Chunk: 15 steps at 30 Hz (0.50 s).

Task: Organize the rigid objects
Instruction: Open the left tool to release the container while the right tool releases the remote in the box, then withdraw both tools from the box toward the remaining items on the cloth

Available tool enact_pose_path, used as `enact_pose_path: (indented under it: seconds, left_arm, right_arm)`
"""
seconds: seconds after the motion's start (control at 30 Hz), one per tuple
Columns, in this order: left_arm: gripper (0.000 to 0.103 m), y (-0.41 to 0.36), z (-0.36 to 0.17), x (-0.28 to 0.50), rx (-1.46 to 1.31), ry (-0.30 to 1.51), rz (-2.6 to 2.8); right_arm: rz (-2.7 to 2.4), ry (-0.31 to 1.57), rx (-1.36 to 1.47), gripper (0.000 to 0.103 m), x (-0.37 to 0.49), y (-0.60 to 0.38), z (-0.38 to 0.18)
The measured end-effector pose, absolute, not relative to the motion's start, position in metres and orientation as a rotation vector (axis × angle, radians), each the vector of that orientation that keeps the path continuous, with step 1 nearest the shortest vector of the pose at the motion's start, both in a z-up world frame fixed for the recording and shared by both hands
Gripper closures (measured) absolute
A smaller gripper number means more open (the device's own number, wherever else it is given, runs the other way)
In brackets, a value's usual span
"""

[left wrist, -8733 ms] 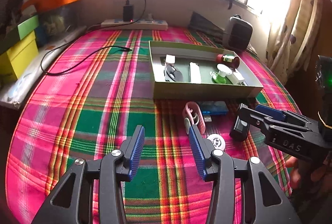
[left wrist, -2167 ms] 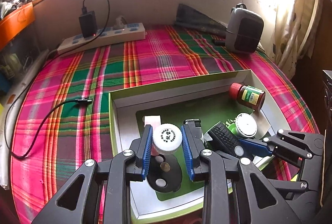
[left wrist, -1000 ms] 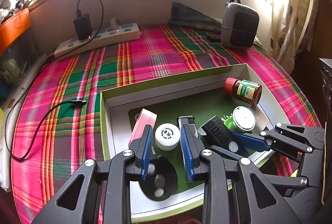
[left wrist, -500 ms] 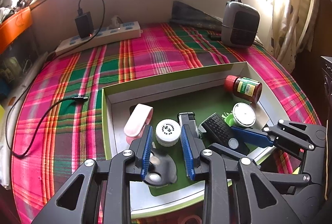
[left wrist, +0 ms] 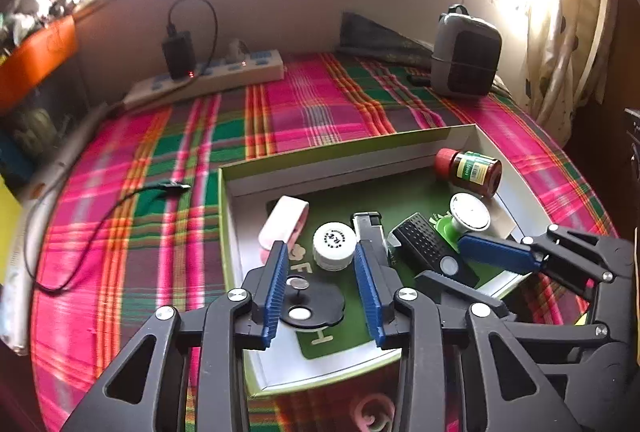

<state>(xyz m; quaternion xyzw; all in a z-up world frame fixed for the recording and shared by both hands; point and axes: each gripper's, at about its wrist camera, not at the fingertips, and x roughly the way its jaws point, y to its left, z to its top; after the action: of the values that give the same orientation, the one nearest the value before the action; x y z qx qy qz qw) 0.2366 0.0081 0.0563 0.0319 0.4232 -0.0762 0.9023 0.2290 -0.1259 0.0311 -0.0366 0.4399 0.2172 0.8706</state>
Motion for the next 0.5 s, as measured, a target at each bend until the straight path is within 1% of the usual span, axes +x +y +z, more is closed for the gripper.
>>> enact_pose_path:
  seconds: [0.5]
  left_arm:
    - [0.068,0.014,0.07,0.207,0.032,0.828,-0.152]
  right_arm:
    - [0.423,0.874,-0.096,0.062,0.21,-0.13,0.037]
